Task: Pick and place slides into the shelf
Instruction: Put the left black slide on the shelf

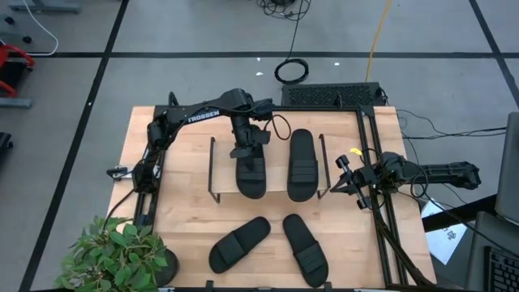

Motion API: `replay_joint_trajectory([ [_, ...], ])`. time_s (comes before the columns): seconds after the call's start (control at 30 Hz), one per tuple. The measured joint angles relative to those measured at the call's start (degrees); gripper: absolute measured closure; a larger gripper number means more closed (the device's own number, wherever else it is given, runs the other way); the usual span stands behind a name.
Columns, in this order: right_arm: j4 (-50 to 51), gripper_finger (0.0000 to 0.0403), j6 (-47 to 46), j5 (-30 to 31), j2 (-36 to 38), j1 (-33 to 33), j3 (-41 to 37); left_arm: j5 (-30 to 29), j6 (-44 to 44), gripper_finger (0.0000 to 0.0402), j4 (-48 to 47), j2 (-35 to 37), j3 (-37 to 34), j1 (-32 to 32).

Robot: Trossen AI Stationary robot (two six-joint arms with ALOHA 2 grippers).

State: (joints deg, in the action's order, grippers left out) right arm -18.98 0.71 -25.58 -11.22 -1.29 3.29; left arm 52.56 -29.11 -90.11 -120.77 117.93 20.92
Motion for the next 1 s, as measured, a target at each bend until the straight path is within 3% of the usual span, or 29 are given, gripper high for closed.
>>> replay_joint_trajectory([
  [0.57, 0.0, 0.0403, 0.15, 0.02, 0.0, 0.0, 0.0, 4.63, -0.75, 0.0399, 0.18, 0.39, -0.11, -0.63],
  [1.0, 0.0, 0.0403, 0.04, 0.01, 0.0, 0.0, -0.01, 2.84, -0.97, 0.0399, 0.14, 0.39, -0.1, -1.98],
])
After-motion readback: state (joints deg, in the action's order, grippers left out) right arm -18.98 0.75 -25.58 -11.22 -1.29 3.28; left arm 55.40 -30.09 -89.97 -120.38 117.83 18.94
